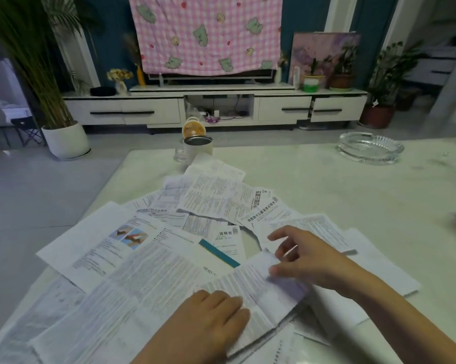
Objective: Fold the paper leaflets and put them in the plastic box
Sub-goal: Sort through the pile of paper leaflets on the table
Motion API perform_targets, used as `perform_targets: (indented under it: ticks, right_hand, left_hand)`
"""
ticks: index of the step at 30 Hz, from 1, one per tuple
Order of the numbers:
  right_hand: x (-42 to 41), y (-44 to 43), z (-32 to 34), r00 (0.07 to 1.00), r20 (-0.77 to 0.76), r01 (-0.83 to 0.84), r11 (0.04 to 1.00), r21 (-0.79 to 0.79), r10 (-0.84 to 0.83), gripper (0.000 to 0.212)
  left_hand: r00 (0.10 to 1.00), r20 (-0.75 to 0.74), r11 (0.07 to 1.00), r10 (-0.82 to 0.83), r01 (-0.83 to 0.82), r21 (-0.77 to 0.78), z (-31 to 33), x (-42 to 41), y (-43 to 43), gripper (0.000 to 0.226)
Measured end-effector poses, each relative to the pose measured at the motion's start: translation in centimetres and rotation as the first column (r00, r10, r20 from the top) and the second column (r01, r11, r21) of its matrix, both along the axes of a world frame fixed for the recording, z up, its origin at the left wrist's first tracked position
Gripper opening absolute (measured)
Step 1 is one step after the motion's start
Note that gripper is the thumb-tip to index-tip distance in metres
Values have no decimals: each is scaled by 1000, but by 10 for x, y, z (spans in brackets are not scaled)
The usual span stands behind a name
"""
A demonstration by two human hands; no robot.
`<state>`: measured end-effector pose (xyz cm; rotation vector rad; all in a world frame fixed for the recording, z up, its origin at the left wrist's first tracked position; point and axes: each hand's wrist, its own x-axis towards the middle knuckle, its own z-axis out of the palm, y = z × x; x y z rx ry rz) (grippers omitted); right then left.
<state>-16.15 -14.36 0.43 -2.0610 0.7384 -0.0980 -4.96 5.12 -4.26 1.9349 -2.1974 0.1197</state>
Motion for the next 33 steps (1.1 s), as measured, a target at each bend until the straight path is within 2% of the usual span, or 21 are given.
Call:
perform_targets:
  ticks: [2, 3, 4, 5, 6, 7, 8, 11, 13, 15, 17, 19, 21, 23, 24, 25, 27, 28, 30, 33]
  right_hand:
    - [-1, 3, -1, 999, 39, -9, 1000, 14, 9, 53]
    - [0, 2, -1, 999, 53, -13, 1000, 9, 12, 53]
    - [0, 3, -2, 998, 64, -23, 1000, 8, 23, 52]
    - [1, 3, -1, 996, 83, -41, 999, 3, 41, 51]
    - [2, 4, 0, 992, 105, -67, 998, 3, 66, 49]
    - [2, 4, 2, 987, 133, -95, 995, 16, 92, 48]
    - [3, 4, 4, 979, 170, -120, 992, 45, 111, 47]
    - [2, 9, 9, 943, 311, -187, 964, 190, 122, 41]
    - [3, 15, 9, 908, 409, -209, 942, 262, 88, 37]
    - [5, 22, 9, 878, 476, -197, 939, 281, 42, 34]
    - [6, 28, 9, 867, 493, -176, 972, 158, 77, 35]
    - [5, 29, 12, 882, 443, -140, 987, -78, 160, 41]
    - [2, 25, 15, 911, 403, -33, 988, -151, 92, 49]
    - [1, 26, 17, 917, 396, 82, 995, -63, -50, 45]
    - [1, 27, 17, 915, 388, 108, 993, 36, -114, 40]
    - [2, 30, 18, 915, 374, 95, 982, 165, -151, 39]
    - [4, 39, 17, 933, 329, -7, 907, 421, -146, 49]
    - [5, 45, 17, 946, 303, -56, 866, 497, -113, 51]
    - [8, 55, 13, 940, 334, -134, 822, 553, -71, 40]
    - [11, 57, 6, 914, 365, -53, 838, 544, -179, 28]
  left_hand:
    - [981, -108, 945, 161, -122, 302, 11, -5, 7, 39]
    - [942, -242, 943, 233, -159, 293, 19, 1, 7, 44]
    - [915, -360, 979, 183, -134, 157, 13, 7, 2, 43]
    - [904, -402, 989, 145, -147, 27, 5, 7, 0, 39]
    - [845, -493, 975, 209, -144, 167, 20, 8, 0, 41]
    - [779, -573, 965, 254, -166, 201, 27, 11, -2, 47]
    - [721, -629, 956, 290, -251, 153, 34, 14, 1, 48]
    - [644, -660, 897, 388, -429, 109, 29, 17, 0, 43]
    - [510, -767, 876, 389, -462, 137, 29, 18, -4, 49]
    - [396, -831, 873, 389, -447, 196, 30, 20, -4, 35]
    - [356, -840, 851, 409, -481, 211, 30, 19, -4, 7]
    - [271, -876, 800, 399, -570, 188, 31, 20, -4, 8]
    - [168, -904, 739, 392, -643, 201, 35, 25, -5, 11]
    - [6, -940, 711, 342, -655, 255, 38, 27, -3, 10]
    - [-86, -953, 720, 292, -636, 278, 39, 27, -3, 11]
    - [-169, -954, 729, 246, -616, 297, 41, 25, -3, 12]
    - [-265, -944, 752, 195, -577, 317, 42, 19, -5, 15]
    - [-287, -941, 769, 181, -555, 318, 41, 16, -6, 16]
    - [-283, -943, 804, 176, -512, 303, 42, 8, -9, 20]
    - [-174, -967, 785, 187, -565, 253, 43, 5, -8, 18]
